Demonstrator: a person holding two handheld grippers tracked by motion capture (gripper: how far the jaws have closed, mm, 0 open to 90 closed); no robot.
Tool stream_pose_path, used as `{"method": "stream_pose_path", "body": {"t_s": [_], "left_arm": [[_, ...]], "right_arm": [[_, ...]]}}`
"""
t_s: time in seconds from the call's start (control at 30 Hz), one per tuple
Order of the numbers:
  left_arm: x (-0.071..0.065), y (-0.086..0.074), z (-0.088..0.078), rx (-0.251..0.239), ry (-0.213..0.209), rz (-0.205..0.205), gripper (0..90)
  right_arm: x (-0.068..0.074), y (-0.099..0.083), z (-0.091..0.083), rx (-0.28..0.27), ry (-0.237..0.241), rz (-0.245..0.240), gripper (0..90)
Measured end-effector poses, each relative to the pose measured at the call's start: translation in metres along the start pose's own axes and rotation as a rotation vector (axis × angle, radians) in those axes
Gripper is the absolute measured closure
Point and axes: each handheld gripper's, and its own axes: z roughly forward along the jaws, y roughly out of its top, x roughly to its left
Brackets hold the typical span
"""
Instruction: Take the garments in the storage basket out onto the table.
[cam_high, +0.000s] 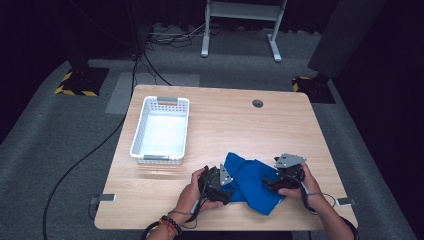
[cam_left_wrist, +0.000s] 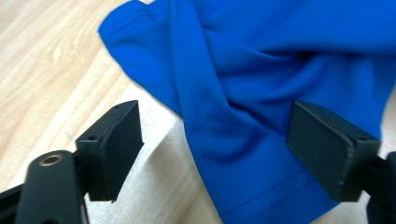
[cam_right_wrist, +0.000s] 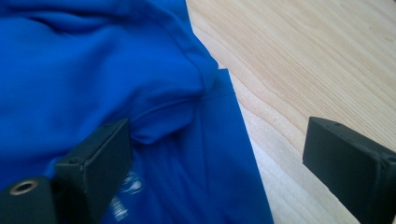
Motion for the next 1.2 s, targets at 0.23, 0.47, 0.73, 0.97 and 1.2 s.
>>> {"method": "stream_pose_path", "body": {"t_s": [0.23,0.47,0.73,0.97,1.2], "left_arm": [[0.006,-0.007,-0.005,0.005,-0.047,-0.007,19.8],[0.003,-0.007,-0.007,0.010,-0.018,-0.003,19.7],[0.003,-0.007,-0.007,0.014,-0.014,-0.002,19.7],[0.007,-0.010,-0.015,0.054,0.000,0.033,19.7],[0.018,-0.020,-0.027,0.086,0.008,0.012,19.7]], "right_arm": [[-0.010,-0.002,0.016,0.069,-0.063,0.012,8.1],[-0.011,-0.001,-0.005,-0.040,-0.020,0.073,12.2],[0.017,0.006,-0.019,-0.054,0.209,-0.004,41.8],[0.017,0.004,-0.009,0.031,0.252,-0.057,82.4],[0.004,0.010,-0.033,-0.049,0.127,-0.043,84.3]]}}
